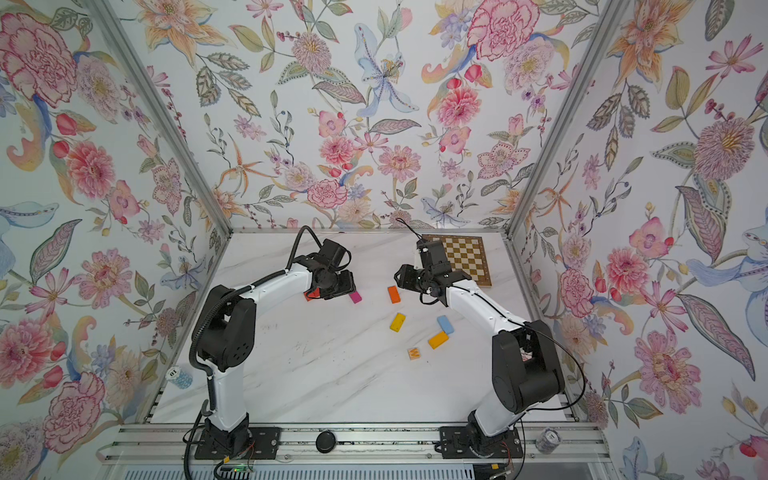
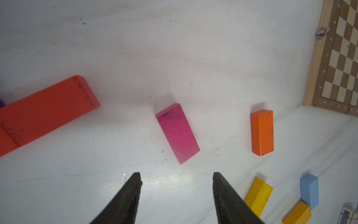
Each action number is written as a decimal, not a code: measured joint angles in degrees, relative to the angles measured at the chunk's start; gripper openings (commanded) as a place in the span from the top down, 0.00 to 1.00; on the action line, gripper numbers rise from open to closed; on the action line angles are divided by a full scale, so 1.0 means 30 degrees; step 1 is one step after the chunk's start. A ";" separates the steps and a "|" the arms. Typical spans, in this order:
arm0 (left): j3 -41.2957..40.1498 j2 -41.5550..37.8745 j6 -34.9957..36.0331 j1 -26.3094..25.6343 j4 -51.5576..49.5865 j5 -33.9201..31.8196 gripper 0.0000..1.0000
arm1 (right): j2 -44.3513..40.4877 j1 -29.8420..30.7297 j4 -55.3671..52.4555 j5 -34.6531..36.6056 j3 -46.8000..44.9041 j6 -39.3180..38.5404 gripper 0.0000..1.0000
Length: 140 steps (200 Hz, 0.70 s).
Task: Assemble the letter v with building blocks
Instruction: Pick up the building block from the center of the board.
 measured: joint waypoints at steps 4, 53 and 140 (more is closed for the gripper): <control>0.0248 0.0226 -0.0051 -0.0051 -0.0058 -0.0022 0.37 | -0.0080 -0.0080 0.0036 0.0000 -0.0131 0.0000 0.53; 0.2506 0.2157 -0.0058 -0.0546 -0.1231 -0.0954 0.36 | -0.0947 -0.0707 0.0226 0.0000 -0.1559 0.0000 0.53; 0.5013 0.4532 0.0444 -0.1370 -0.3891 -0.3024 0.37 | -0.1188 -0.1173 0.0248 -0.0015 -0.2521 0.0000 0.54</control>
